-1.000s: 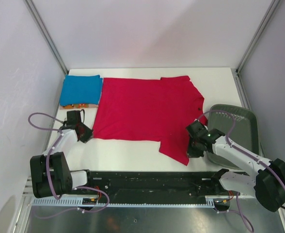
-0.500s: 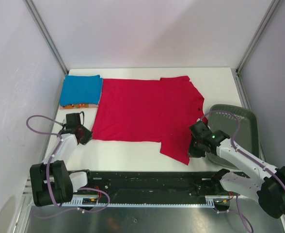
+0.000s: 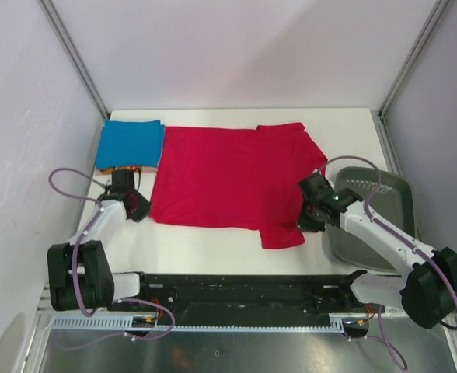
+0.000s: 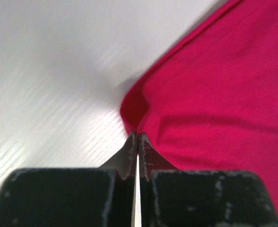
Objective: Fold and stack the t-shirts
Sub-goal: Flatten out the tshirt, then fold the flattened tshirt in 1/3 of the way
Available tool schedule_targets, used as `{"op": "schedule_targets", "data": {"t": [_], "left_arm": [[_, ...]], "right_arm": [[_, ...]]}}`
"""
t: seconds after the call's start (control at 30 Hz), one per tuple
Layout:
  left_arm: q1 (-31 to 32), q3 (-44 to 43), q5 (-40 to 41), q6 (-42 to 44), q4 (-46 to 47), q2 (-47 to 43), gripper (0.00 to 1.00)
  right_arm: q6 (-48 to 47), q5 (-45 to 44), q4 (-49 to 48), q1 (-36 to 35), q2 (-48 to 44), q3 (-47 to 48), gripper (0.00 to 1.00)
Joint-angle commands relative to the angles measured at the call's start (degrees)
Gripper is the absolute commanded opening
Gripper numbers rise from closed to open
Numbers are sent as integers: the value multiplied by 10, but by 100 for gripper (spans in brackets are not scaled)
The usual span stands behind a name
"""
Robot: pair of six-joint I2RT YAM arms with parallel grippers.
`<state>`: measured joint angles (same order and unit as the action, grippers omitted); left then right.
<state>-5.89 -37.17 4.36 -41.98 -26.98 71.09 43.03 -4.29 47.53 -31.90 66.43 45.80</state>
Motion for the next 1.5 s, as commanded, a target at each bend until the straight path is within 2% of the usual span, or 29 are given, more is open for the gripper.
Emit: {"op": "schedule_targets", "data": {"t": [0.0, 0.3, 0.53, 0.9, 1.47], "left_arm": [[29, -74, 9, 14, 11, 50, 0], [52, -200, 15, -4, 10, 181, 0], [51, -251, 19, -10, 10, 226, 0], [46, -269, 24, -16, 9, 219, 0], [24, -280, 38, -19, 9, 236, 0]], "right_arm": [[-36, -60, -17, 23, 56, 94, 0], [-88, -56, -83, 92, 200, 203, 0], [-102, -49, -104, 132, 279, 263, 0], [-115, -35, -111, 179, 297, 297, 0], [-129, -35, -113, 202, 330, 301, 0]]}}
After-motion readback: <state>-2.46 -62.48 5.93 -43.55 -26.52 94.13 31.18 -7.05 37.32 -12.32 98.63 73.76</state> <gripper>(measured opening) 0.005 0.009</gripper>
